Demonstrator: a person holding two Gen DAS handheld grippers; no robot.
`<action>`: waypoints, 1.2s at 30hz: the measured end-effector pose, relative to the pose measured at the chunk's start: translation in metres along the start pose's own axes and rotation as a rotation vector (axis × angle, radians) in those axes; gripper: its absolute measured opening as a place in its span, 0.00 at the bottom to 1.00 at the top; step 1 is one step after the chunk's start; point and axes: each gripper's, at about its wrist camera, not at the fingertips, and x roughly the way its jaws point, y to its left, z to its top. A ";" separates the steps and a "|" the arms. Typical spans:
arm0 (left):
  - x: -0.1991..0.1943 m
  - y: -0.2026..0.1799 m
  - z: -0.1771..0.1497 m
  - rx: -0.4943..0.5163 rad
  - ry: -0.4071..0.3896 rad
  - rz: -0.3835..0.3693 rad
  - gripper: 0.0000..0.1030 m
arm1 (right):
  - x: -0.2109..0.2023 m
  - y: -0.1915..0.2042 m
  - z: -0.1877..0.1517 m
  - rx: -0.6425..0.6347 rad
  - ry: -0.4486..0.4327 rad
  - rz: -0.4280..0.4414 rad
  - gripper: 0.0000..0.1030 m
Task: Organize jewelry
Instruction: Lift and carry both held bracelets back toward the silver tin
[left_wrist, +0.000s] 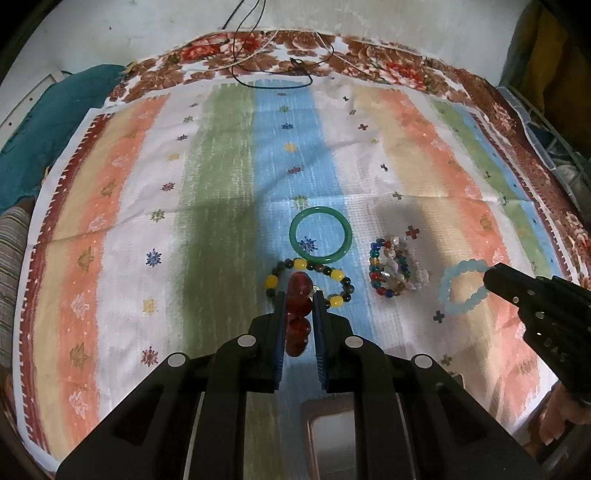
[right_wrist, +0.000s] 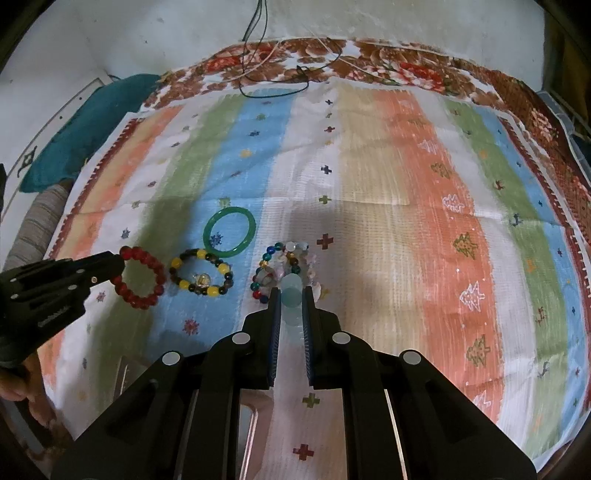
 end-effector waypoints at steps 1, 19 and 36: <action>-0.002 0.000 0.000 0.001 -0.004 -0.001 0.13 | -0.001 0.000 -0.001 -0.003 -0.002 -0.003 0.12; -0.055 -0.022 -0.024 0.040 -0.085 -0.068 0.13 | -0.053 0.024 -0.017 -0.069 -0.118 0.010 0.12; -0.092 -0.031 -0.055 0.062 -0.144 -0.117 0.13 | -0.088 0.050 -0.053 -0.134 -0.173 0.051 0.12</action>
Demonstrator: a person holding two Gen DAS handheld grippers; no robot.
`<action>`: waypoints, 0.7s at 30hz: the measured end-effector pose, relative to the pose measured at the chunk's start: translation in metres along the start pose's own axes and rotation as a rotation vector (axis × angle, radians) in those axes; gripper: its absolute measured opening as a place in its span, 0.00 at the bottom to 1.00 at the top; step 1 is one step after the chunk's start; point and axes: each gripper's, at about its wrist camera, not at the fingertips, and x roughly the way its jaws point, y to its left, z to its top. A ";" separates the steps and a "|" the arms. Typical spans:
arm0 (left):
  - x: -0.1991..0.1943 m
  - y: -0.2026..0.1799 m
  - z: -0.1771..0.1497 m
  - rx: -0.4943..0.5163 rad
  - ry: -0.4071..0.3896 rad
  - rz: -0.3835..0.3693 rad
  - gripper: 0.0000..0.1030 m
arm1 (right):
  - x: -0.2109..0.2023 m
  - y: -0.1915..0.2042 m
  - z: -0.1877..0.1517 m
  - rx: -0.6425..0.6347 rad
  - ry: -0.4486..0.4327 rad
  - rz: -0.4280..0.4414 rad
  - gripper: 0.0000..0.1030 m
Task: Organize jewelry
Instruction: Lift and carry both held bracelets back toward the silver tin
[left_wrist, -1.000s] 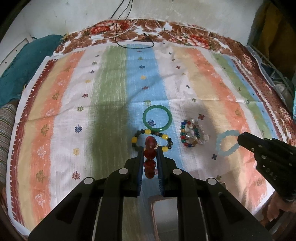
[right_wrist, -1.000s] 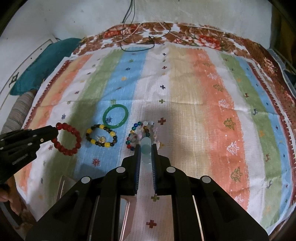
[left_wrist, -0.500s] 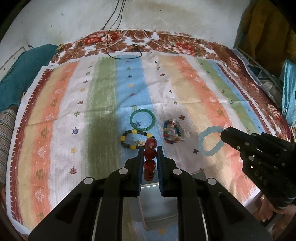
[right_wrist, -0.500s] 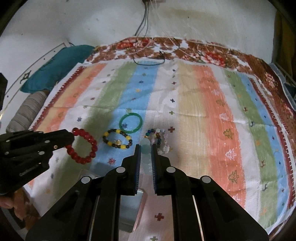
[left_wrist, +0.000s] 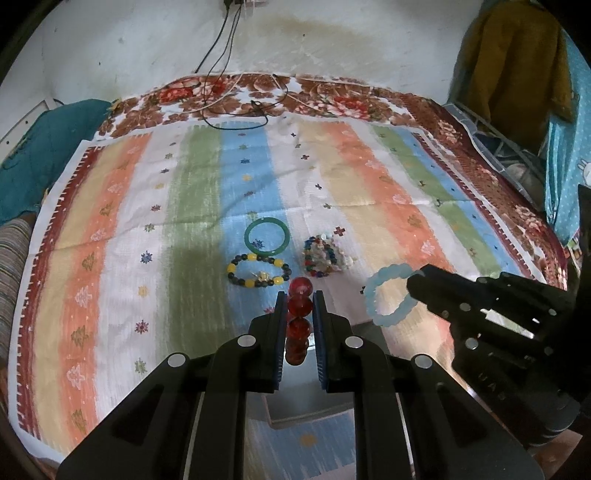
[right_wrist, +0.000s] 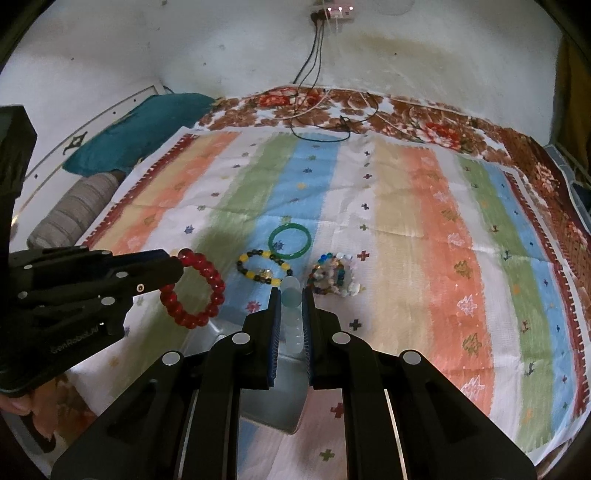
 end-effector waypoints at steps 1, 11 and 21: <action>-0.001 0.000 -0.002 0.000 -0.001 0.000 0.13 | 0.000 0.002 -0.002 -0.003 0.002 0.002 0.12; -0.007 -0.004 -0.010 0.009 -0.002 0.008 0.13 | -0.005 0.008 -0.014 -0.002 0.012 -0.001 0.12; -0.012 -0.011 -0.025 0.022 0.021 0.013 0.13 | -0.004 0.008 -0.025 0.010 0.035 0.017 0.14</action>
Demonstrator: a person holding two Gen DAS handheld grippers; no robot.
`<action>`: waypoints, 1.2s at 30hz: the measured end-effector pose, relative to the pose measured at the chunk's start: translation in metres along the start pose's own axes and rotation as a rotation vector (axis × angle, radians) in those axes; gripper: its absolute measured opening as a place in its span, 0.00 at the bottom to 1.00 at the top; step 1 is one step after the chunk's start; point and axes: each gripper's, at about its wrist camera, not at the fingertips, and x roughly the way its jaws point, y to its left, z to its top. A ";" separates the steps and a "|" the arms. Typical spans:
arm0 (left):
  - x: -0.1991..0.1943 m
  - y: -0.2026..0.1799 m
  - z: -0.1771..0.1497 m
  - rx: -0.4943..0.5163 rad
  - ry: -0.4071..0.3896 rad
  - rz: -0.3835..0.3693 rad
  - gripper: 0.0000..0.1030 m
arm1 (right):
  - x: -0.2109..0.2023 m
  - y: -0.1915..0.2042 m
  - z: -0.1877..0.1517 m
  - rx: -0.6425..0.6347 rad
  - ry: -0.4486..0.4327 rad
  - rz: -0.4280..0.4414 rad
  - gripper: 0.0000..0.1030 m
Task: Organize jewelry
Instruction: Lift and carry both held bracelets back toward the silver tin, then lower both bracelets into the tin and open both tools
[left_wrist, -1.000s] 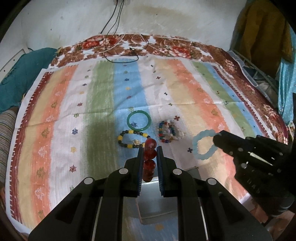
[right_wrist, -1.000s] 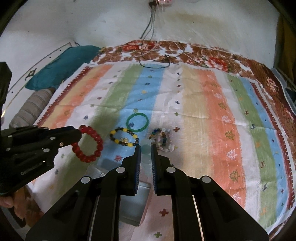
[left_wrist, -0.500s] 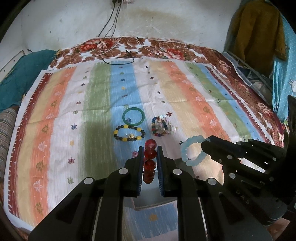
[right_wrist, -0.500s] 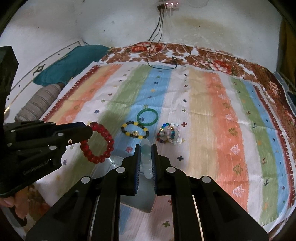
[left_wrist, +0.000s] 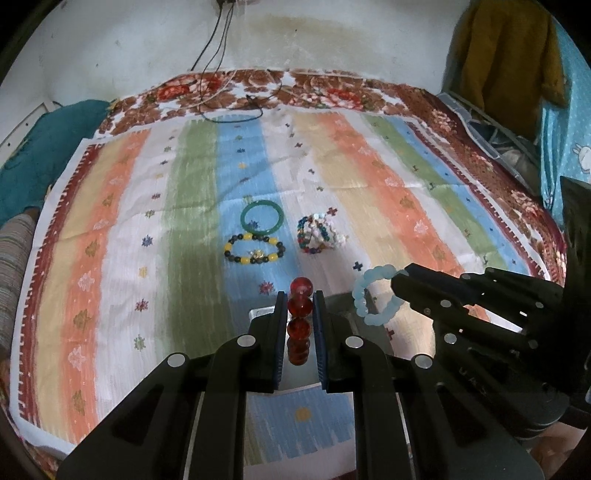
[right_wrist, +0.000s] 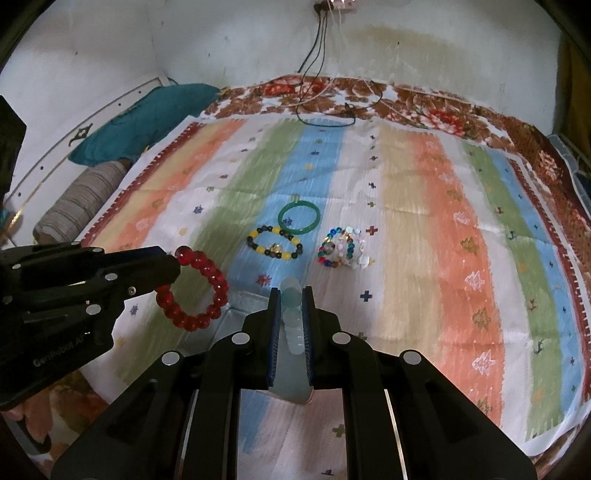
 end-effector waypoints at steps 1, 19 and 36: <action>-0.001 0.002 0.001 -0.004 -0.009 0.015 0.15 | 0.000 -0.001 0.000 0.002 0.000 -0.007 0.27; 0.022 0.040 0.023 -0.105 0.015 0.143 0.79 | 0.022 -0.044 0.022 0.116 0.033 -0.064 0.66; 0.071 0.075 0.045 -0.163 0.078 0.205 0.88 | 0.065 -0.062 0.039 0.114 0.110 -0.117 0.80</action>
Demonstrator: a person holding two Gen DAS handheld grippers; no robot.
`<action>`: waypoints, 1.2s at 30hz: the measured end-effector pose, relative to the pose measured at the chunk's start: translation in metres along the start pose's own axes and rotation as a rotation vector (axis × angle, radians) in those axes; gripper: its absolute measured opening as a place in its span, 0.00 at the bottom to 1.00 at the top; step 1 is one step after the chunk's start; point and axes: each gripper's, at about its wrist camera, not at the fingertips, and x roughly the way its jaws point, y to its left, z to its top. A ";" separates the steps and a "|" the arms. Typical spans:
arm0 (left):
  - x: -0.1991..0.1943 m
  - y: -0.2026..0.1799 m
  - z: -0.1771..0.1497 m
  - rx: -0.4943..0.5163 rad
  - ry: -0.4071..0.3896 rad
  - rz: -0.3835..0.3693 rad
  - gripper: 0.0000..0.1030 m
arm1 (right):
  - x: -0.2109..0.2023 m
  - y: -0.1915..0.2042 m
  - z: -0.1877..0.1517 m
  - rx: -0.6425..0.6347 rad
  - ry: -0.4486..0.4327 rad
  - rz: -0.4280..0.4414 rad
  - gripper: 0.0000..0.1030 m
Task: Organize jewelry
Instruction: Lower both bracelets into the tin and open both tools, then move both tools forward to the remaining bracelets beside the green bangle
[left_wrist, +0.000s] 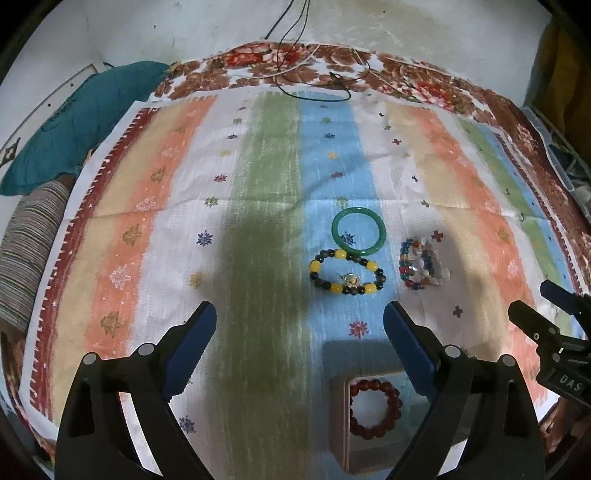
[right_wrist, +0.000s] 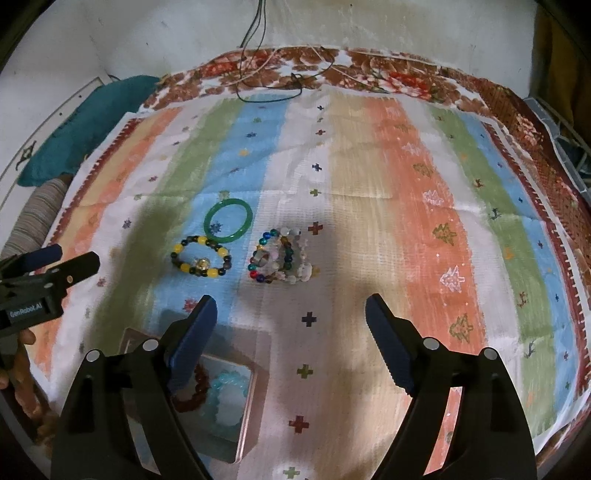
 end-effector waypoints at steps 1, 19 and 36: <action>0.002 0.000 0.001 -0.003 0.001 -0.002 0.88 | 0.002 -0.001 0.001 0.000 0.003 -0.004 0.80; 0.052 -0.015 0.017 0.005 0.047 -0.001 0.88 | 0.051 -0.017 0.016 0.043 0.095 -0.031 0.80; 0.087 -0.007 0.029 0.013 0.087 0.007 0.88 | 0.097 -0.022 0.026 0.052 0.162 -0.070 0.80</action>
